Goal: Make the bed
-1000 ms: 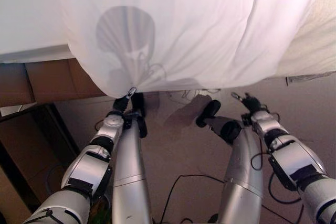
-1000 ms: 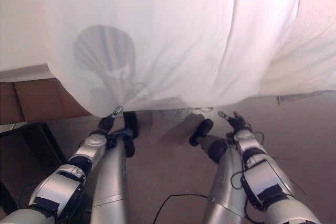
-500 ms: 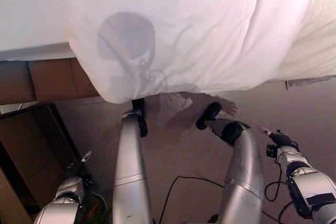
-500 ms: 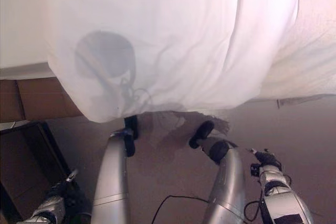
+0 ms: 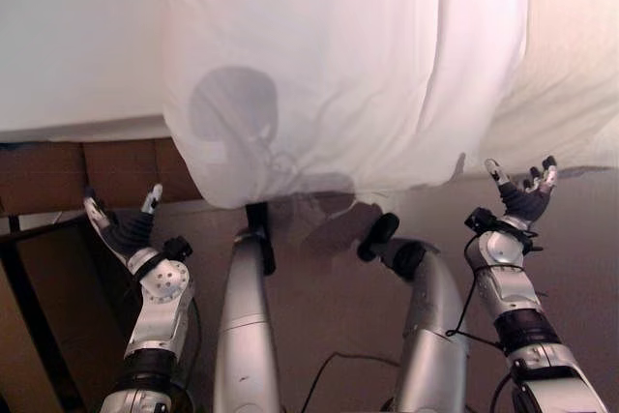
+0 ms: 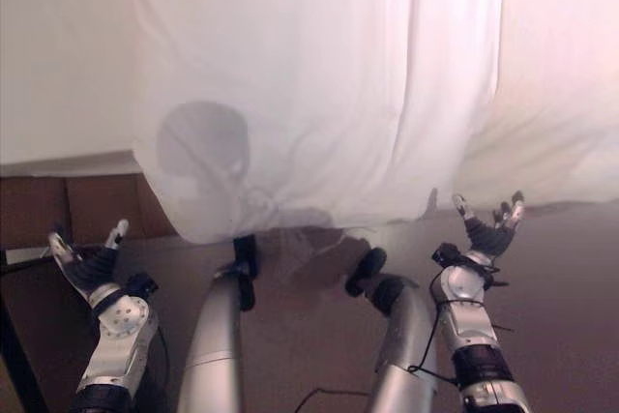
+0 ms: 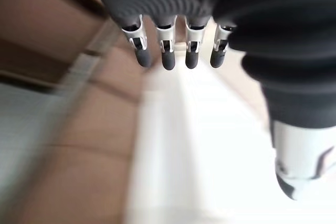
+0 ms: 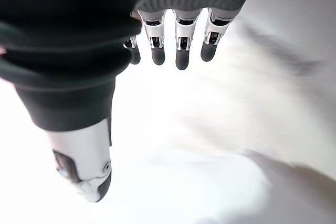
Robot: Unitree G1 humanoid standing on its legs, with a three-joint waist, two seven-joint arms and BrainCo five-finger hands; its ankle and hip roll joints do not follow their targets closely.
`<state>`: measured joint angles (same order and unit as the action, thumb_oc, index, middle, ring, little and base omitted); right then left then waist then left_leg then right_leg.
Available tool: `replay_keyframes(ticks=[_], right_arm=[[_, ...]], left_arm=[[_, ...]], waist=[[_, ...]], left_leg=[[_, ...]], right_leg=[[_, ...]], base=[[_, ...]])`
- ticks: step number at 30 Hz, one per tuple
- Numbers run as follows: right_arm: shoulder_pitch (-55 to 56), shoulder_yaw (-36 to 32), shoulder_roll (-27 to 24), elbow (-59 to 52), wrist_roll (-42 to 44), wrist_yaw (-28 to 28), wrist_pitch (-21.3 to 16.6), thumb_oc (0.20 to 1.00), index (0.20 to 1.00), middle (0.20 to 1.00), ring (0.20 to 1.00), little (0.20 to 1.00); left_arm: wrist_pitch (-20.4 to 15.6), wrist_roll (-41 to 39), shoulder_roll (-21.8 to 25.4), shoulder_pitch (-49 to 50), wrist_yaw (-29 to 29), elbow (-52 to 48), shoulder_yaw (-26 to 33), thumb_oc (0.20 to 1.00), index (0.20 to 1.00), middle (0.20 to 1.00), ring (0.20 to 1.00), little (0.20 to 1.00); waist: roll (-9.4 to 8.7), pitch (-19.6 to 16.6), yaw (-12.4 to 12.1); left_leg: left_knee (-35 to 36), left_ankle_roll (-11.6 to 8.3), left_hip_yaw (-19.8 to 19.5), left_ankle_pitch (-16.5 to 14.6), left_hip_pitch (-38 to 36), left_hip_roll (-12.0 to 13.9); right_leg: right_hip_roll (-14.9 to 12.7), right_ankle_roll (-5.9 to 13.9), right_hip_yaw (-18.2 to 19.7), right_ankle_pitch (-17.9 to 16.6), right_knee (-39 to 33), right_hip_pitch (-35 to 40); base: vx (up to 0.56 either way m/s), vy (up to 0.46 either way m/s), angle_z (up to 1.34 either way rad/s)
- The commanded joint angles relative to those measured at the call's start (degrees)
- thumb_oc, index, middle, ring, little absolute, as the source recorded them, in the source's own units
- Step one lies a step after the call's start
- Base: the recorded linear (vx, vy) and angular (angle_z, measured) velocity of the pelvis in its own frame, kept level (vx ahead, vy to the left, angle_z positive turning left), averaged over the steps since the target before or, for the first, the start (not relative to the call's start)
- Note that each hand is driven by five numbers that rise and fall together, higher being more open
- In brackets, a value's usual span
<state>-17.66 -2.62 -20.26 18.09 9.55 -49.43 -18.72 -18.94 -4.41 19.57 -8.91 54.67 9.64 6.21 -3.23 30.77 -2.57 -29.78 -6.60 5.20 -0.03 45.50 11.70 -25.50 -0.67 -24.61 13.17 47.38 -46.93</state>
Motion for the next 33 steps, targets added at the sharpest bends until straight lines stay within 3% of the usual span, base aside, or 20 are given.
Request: replay_keyframes(ticks=[1, 6, 9, 10, 11, 13, 14, 15, 16, 17, 18, 20, 22, 23, 26, 33], right_arm=[[2.40, -4.64, -1.63, -5.49, -10.03, -7.86, 0.69, 1.000, 1.000, 1.000, 1.000, 1.000], [2.54, -5.24, -1.99, -10.41, -17.43, -10.99, 4.41, 1.000, 1.000, 1.000, 1.000, 1.000], [2.85, -3.86, -3.17, -13.59, -20.86, -9.08, 4.06, 1.000, 1.000, 1.000, 1.000, 1.000], [2.72, -0.28, -4.78, -15.78, -21.78, -4.10, 2.43, 1.000, 1.000, 1.000, 1.000, 1.000], [2.80, -0.40, -4.82, -15.78, -21.54, -3.76, 2.29, 1.000, 1.000, 1.000, 1.000, 1.000], [3.01, 3.65, -6.75, -18.49, -13.81, 7.34, -3.00, 1.000, 1.000, 1.000, 1.000, 1.000], [3.00, 3.58, -6.78, -18.49, -13.68, 7.47, -3.03, 1.000, 1.000, 1.000, 1.000, 1.000], [2.31, 6.87, -10.14, -18.96, -5.19, 20.18, -6.06, 1.000, 1.000, 1.000, 1.000, 1.000], [0.90, 8.15, -10.88, -17.50, -2.28, 23.31, -6.64, 1.000, 1.000, 1.000, 1.000, 1.000], [-3.66, 12.22, -9.57, -13.74, 3.23, 28.30, -5.74, 1.000, 1.000, 1.000, 1.000, 1.000], [-4.04, 12.13, -9.69, -13.42, 3.54, 28.55, -5.83, 1.000, 1.000, 1.000, 1.000, 1.000], [-9.99, 15.50, -8.65, -9.44, 7.92, 31.68, -5.24, 1.000, 1.000, 1.000, 1.000, 1.000], [-15.26, 17.82, -6.74, -4.18, 13.73, 35.07, -4.99, 1.000, 1.000, 1.000, 1.000, 1.000], [-17.87, 19.57, -5.50, -1.56, 16.37, 36.28, -4.33, 1.000, 1.000, 1.000, 1.000, 1.000], [-24.37, 22.54, -1.59, 7.34, 23.72, 37.87, -3.38, 1.000, 1.000, 1.000, 1.000, 1.000], [-29.92, 25.30, 0.54, 12.73, 28.07, 39.16, -1.86, 1.000, 1.000, 1.000, 1.000, 1.000]], left_arm=[[-2.88, 5.29, 1.10, 1.92, 5.96, -3.93, 3.90, 1.000, 1.000, 1.000, 1.000, 1.000], [-3.52, 9.11, 1.75, 1.09, 9.38, -10.15, 6.76, 1.000, 1.000, 1.000, 1.000, 1.000], [-3.94, 11.10, 2.38, 0.61, 9.78, -13.80, 7.94, 1.000, 1.000, 1.000, 1.000, 1.000], [-4.34, 11.25, 3.83, -0.03, 5.22, -16.86, 5.65, 1.000, 1.000, 1.000, 1.000, 1.000], [-4.31, 10.99, 3.87, 0.01, 4.85, -16.90, 5.75, 1.000, 1.000, 1.000, 1.000, 1.000], [-7.28, 7.55, 7.30, -1.06, -5.01, -17.17, 2.39, 1.000, 1.000, 1.000, 1.000, 1.000], [-7.33, 7.42, 7.33, -1.10, -5.13, -17.11, 2.41, 1.000, 1.000, 1.000, 1.000, 1.000], [-10.99, -2.14, 11.59, -2.69, -19.54, -15.76, -1.42, 1.000, 1.000, 1.000, 1.000, 1.000], [-10.75, -4.18, 13.96, -4.30, -24.98, -14.73, -4.41, 1.000, 1.000, 1.000, 1.000, 1.000], [-11.16, -15.84, 13.63, -9.26, -34.42, -9.78, -10.61, 1.000, 1.000, 1.000, 1.000, 1.000], [-11.43, -16.80, 13.80, -9.80, -35.30, -9.13, -10.52, 1.000, 1.000, 1.000, 1.000, 1.000], [-9.60, -27.92, 10.20, -15.38, -42.80, -2.26, -15.99, 1.000, 1.000, 1.000, 1.000, 1.000], [-7.91, -27.34, 8.40, -21.13, -43.98, 3.58, -20.35, 1.000, 1.000, 1.000, 1.000, 1.000], [-6.08, -32.08, 6.69, -22.95, -46.77, 6.62, -22.72, 1.000, 1.000, 1.000, 1.000, 1.000], [-4.54, -32.12, 2.73, -29.91, -46.69, 14.39, -26.42, 1.000, 1.000, 1.000, 1.000, 1.000], [-2.25, -33.94, 0.23, -35.59, -46.73, 21.47, -28.92, 1.000, 1.000, 1.000, 1.000, 1.000]], waist=[[1.40, -0.97, 0.07], [2.39, -0.99, -0.84], [3.13, -1.95, -1.34], [3.27, -2.78, -1.38], [3.29, -2.71, -1.36], [3.34, -2.69, -1.19], [3.34, -2.65, -1.21], [3.46, -2.77, -0.99], [3.64, -2.76, -0.85], [3.98, -2.85, -0.60], [3.99, -2.72, -0.64], [4.38, -2.23, -0.26], [4.76, -1.32, -0.02], [5.07, -1.01, 0.22], [5.52, -0.97, 0.84], [5.11, -0.97, 1.15]], left_leg=[[-1.03, 3.17, 2.97, -5.87, -3.43, -1.55], [5.02, 2.58, 3.01, -4.39, -15.65, -2.07], [7.59, 2.49, 2.80, -3.73, -20.29, -2.46], [8.51, 2.45, 2.74, -3.49, -22.01, -2.68], [8.64, 2.44, 2.71, -3.44, -22.20, -2.68], [9.31, 2.49, 2.78, -3.18, -23.37, -2.93], [9.34, 2.49, 2.78, -3.17, -23.43, -2.93], [9.38, 2.54, 2.81, -3.17, -23.71, -3.34], [9.09, 2.62, 2.75, -3.28, -23.44, -3.60], [8.51, 2.84, 2.73, -3.41, -22.67, -4.16], [8.44, 2.86, 2.75, -3.45, -22.55, -4.18], [7.38, 3.07, 2.85, -3.76, -21.40, -4.47], [5.89, 3.19, 3.12, -4.18, -20.20, -4.66], [5.25, 3.24, 3.37, -4.27, -19.44, -4.76], [2.83, 3.27, 3.99, -4.70, -14.79, -4.57], [-1.88, 3.45, 4.45, -5.37, -6.41, -3.48]], right_leg=[[-0.58, 6.52, 0.48, -7.51, -12.30, 6.12], [-1.26, 8.25, -2.05, -9.29, -18.26, 19.59], [-1.47, 9.09, -3.31, -9.90, -20.60, 24.67], [-1.32, 9.38, -3.42, -10.21, -21.75, 26.65], [-1.27, 9.40, -3.51, -10.27, -21.92, 26.90], [-1.11, 9.50, -3.43, -10.51, -22.40, 27.76], [-1.11, 9.50, -3.44, -10.52, -22.42, 27.81], [-1.29, 9.44, -3.28, -10.72, -22.77, 28.11], [-1.42, 9.42, -3.20, -10.76, -22.54, 27.79], [-1.77, 9.26, -2.81, -10.90, -22.23, 27.17], [-1.81, 9.26, -2.76, -10.88, -22.14, 27.03], [-2.05, 8.90, -2.34, -10.73, -21.36, 26.06], [-2.35, 8.55, -1.85, -10.34, -19.81, 24.57], [-2.53, 8.37, -1.45, -10.33, -19.25, 23.73], [-2.77, 7.76, 0.25, -9.89, -17.00, 18.40], [-1.86, 6.49, 3.32, -8.35, -12.34, 8.60]], base=[[0.07, 0.014, 0.04], [0.10, 0.014, 0.11], [0.12, 0.021, 0.05], [0.09, 0.025, 0.16], [0.05, 0.024, 0.18], [0.01, 0.020, 0.11], [0.00, 0.041, 0.02], [-0.02, 0.051, 0.01], [-0.05, 0.086, 0.01], [-0.04, 0.056, 0.03], [-0.05, 0.050, 0.01], [-0.06, 0.032, 0.00], [-0.09, 0.043, -0.05], [-0.08, 0.043, 0.00], [-0.06, 0.034, 0.01], [-0.04, 0.005, -0.04]])
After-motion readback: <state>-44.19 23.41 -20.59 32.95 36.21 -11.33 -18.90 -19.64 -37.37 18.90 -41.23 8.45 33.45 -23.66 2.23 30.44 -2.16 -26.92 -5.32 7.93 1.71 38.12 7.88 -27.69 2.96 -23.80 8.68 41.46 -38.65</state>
